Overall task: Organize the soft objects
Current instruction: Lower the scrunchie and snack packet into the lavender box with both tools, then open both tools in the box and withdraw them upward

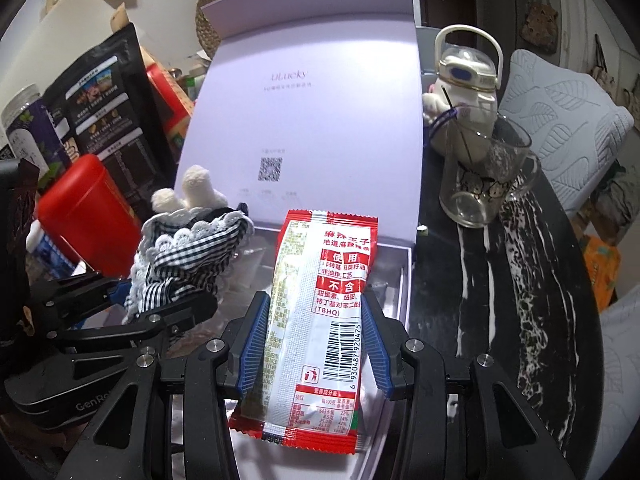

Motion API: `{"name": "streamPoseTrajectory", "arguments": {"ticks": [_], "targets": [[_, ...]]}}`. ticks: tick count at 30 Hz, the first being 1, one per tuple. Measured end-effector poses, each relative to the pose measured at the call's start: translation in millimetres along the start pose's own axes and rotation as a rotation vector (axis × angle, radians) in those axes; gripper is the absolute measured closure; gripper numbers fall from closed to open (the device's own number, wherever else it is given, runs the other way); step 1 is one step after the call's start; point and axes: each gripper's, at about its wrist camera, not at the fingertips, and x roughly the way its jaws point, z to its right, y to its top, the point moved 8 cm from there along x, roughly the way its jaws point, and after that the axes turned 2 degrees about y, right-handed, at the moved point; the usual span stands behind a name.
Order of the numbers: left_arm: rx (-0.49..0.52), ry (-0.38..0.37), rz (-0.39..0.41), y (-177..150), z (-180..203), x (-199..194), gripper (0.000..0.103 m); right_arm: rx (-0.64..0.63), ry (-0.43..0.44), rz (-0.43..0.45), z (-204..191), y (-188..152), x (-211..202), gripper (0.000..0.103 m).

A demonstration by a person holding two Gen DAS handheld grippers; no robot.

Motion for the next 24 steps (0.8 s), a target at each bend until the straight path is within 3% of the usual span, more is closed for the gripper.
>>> {"name": "streamPoseTrajectory", "arguments": {"ticks": [18,24], "targets": [[0.006,0.064,-0.041,2.4,0.6,5.8,0.062,0.012,-0.009,-0.03,2.8,0.3,4.0,0.051],[-0.02,0.073,-0.021,6.1,-0.4,-2.3,0.053,0.018,-0.008,-0.002,3.7,5.5,-10.5,0.049]]}}
